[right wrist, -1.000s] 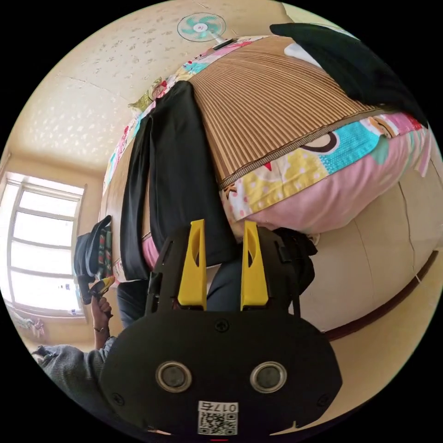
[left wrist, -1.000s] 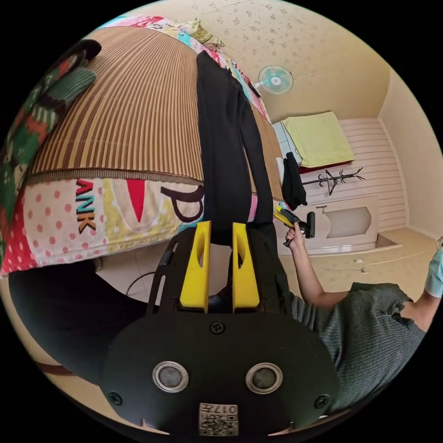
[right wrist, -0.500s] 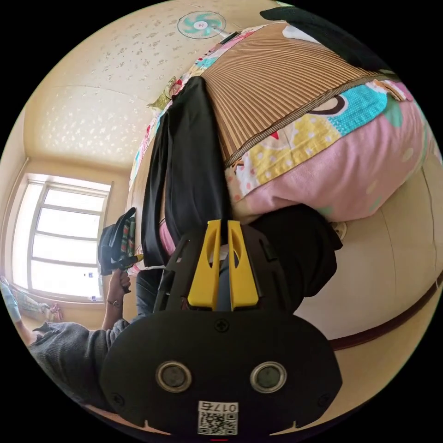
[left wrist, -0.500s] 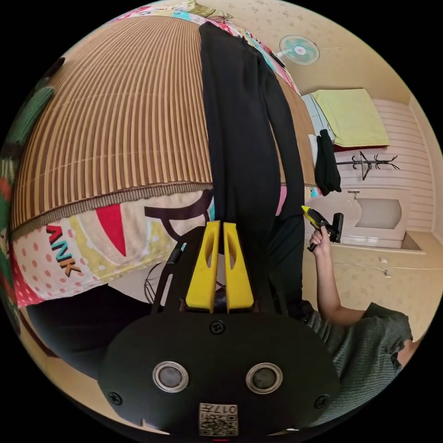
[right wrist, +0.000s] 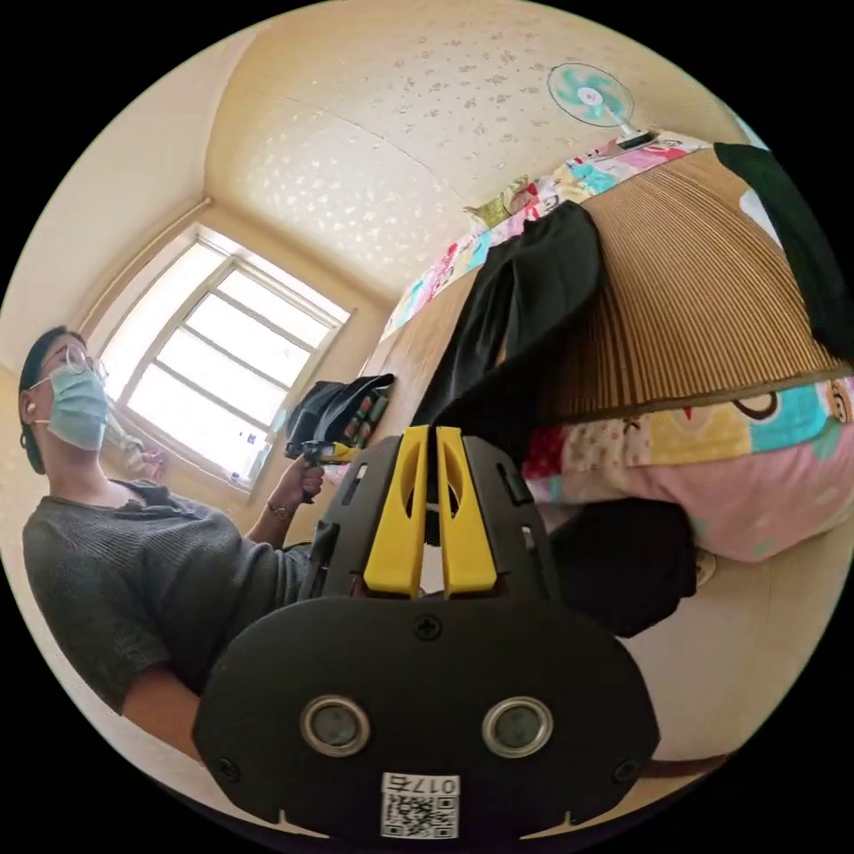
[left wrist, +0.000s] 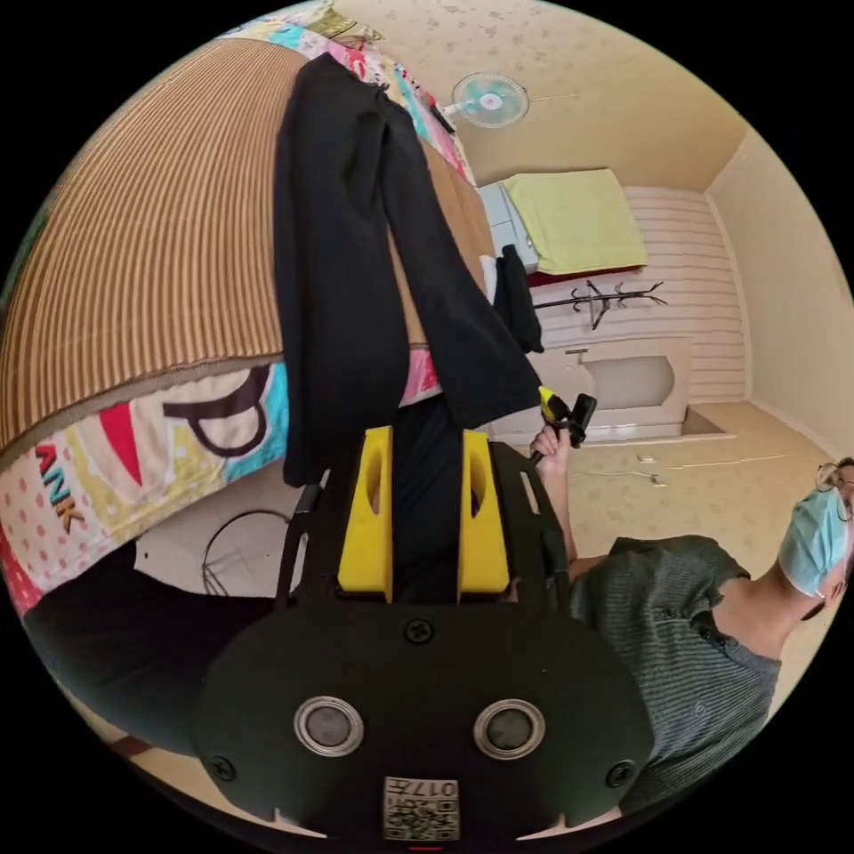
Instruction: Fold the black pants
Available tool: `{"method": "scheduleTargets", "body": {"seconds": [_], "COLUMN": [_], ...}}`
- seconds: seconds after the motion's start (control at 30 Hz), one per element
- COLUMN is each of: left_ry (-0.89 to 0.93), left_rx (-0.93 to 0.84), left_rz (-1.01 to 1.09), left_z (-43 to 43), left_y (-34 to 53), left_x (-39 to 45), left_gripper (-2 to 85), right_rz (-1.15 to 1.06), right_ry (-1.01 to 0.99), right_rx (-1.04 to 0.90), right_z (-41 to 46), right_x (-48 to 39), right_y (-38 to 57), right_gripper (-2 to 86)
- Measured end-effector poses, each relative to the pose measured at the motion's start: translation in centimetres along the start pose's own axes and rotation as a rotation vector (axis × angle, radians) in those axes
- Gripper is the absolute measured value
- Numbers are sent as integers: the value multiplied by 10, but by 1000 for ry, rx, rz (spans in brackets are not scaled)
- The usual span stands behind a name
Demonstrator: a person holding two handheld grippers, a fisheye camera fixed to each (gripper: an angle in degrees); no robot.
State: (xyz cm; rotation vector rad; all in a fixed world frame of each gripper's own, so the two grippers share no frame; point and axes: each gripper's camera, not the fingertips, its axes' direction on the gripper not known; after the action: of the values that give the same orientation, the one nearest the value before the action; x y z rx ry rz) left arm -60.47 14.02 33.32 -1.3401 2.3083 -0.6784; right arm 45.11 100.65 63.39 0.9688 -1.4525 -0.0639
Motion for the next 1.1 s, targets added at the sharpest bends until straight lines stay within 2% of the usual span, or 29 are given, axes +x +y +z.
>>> {"method": "scheduleTargets", "body": {"seconds": [0.1,0.17,0.23,0.3,0.37,0.47,0.53,0.6,0.7,0.77,0.9,0.97,1.03,1.1], "left_ry": [67,88,34,46,74,159,161,190,224,232,254,250,227,236], "left_rx": [12,30,2,-57,-120,-112,-110,-95,-86,-99,-132,-136,-132,-127], "left_rz": [81,123,118,90,69,57,56,61,89,104,90,98,99,95], "left_z": [19,31,50,67,83,88,88,88,94,101,110,107,98,91], "left_y": [-43,-66,-98,-117,-126,-123,-117,-114,-113,-115,-118,-118,-117,-116], "left_x": [24,35,30,15,-5,-38,-53,-58,-58,-58,-71,-77,-89,-98], "left_gripper": [162,168,170,135,40,25,18,16,13,12,12,11,10,9], "right_rz": [-49,-41,-43,-89,-96,-93,-55,67,206,216,369,441,413,292], "right_ry": [-171,-197,-180,-176,-208,-228,-158,23,299,389,369,373,466,663], "right_rx": [-139,-254,-365,-441,-471,-595,-581,-457,-331,-308,-134,-120,-148,-238], "right_z": [76,134,187,233,251,260,249,227,227,248,283,298,315,352], "right_x": [-17,-22,-29,-40,-40,-19,6,56,124,161,249,278,284,266], "right_y": [-33,-47,-56,-62,-68,-85,-106,-155,-238,-291,-388,-415,-437,-461], "right_gripper": [21,21,22,23,24,24,30,54,170,189,174,146,94,48]}}
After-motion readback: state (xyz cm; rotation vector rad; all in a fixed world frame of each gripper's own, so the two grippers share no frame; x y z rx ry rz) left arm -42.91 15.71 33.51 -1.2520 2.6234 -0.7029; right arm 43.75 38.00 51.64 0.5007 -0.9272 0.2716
